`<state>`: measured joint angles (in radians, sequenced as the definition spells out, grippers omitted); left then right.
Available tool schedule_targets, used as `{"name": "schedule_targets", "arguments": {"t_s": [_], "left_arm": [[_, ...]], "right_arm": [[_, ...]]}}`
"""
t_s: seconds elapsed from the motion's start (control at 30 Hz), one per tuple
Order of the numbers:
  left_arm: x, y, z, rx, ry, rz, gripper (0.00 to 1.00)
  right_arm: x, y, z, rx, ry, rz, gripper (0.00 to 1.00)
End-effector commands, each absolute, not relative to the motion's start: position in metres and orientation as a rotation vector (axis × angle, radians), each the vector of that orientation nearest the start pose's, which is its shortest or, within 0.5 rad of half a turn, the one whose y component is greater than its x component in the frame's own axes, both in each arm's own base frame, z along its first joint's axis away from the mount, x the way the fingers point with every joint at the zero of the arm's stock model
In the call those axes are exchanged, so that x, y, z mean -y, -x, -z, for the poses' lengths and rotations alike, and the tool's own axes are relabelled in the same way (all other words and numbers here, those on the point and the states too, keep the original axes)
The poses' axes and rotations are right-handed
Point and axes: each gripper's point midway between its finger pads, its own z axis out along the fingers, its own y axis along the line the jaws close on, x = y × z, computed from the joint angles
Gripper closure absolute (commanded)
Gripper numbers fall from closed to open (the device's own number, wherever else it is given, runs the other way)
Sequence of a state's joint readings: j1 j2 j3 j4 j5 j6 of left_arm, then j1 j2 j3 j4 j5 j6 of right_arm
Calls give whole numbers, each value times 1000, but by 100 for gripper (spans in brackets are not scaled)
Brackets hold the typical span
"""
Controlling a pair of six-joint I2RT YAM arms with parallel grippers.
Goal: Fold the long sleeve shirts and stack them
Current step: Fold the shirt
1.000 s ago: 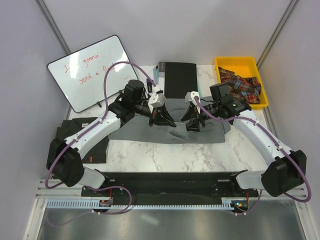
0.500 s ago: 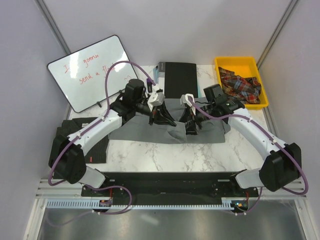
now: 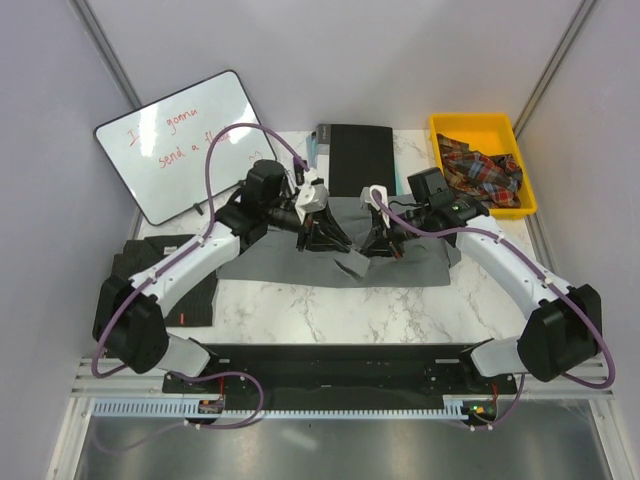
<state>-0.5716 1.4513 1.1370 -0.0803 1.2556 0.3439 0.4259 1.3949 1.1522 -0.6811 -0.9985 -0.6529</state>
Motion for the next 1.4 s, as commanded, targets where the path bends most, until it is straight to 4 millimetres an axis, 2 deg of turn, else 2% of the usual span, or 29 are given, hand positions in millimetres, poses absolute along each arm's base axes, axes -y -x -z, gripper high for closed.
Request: {"name": "schedule_targets", "arguments": {"t_s": [0.0,0.07,0.1,0.17,0.2,0.27,0.3,0.37,0.4,0.47,0.5,0.53,0.57,0.63,0.67,0.77,0.87,0.9,0.93,1.0,1.03,1.1,1.17,1.2,1.23,1.27,1.3,1.33,1.37], "left_arm": [[307,-214,-282,-1265,-1403,1262,70],[298,-213,-280,-1302,-1368,1235,71],[292,-212,-269,-1350,-1346,1220,68],[281,-211,-266,-1380,-1317,1152,62],[274,-212,-255,-1432,-1286,1138,49],[264,-216,-254,-1534,-1170,1083,43],[261,-215,-247,-1589,-1125,1077,43],[251,-224,-239,-1760,-916,1049,40],[247,-228,-232,-1844,-822,1039,40],[246,-223,-221,-1993,-646,1118,37],[246,-217,-211,-2046,-592,1165,36],[250,-211,-211,-2094,-484,1254,34],[249,-204,-198,-2123,-438,1285,26],[252,-204,-199,-2098,-396,1331,21],[251,-204,-191,-2113,-390,1336,19],[257,-208,-194,-2042,-410,1389,14],[271,-213,-195,-2026,-431,1488,13],[275,-215,-186,-2065,-419,1523,13],[278,-220,-191,-2023,-437,1531,12],[281,-226,-188,-2000,-441,1544,11],[284,-228,-196,-1919,-492,1554,11],[286,-217,-197,-1837,-630,1585,11],[282,-211,-189,-1853,-668,1557,11],[279,-211,-185,-1813,-751,1475,11],[272,-202,-184,-1833,-790,1426,11],[268,-207,-180,-1768,-898,1289,10],[259,-223,-175,-1785,-863,1126,9],[255,-225,-180,-1737,-900,1040,8],[242,-243,-173,-1735,-884,848,6]], "right_arm": [[-242,-236,-214,-1657,1427,-1018,100],[-241,-238,-218,-1671,1405,-1017,100],[-241,-240,-219,-1669,1397,-1010,100],[-239,-248,-215,-1718,1351,-970,100],[-241,-256,-216,-1768,1279,-970,100],[-240,-264,-210,-1837,1225,-959,100],[-242,-267,-210,-1874,1169,-975,100],[-241,-270,-204,-1931,1073,-979,100],[-244,-273,-209,-1924,1025,-990,100],[-243,-271,-214,-1907,972,-998,100],[-246,-274,-223,-1854,969,-1002,100],[-247,-270,-230,-1838,954,-1024,100],[-249,-269,-236,-1814,958,-1033,100],[-251,-265,-247,-1760,983,-1053,100],[-251,-263,-251,-1734,1003,-1051,100],[-252,-255,-256,-1679,1055,-1061,100],[-251,-250,-257,-1658,1085,-1063,100],[-251,-249,-256,-1652,1092,-1060,100],[-251,-248,-258,-1645,1099,-1058,100],[-250,-247,-256,-1645,1110,-1058,100],[-250,-248,-256,-1645,1111,-1058,100],[-251,-252,-254,-1662,1104,-1050,100],[-250,-256,-253,-1680,1093,-1038,100],[-251,-259,-250,-1692,1087,-1043,100],[-252,-256,-250,-1687,1096,-1069,100],[-253,-256,-249,-1693,1096,-1085,100],[-254,-255,-250,-1711,1079,-1106,100],[-254,-258,-250,-1719,1065,-1109,100],[-255,-259,-251,-1728,1055,-1124,100]]}}
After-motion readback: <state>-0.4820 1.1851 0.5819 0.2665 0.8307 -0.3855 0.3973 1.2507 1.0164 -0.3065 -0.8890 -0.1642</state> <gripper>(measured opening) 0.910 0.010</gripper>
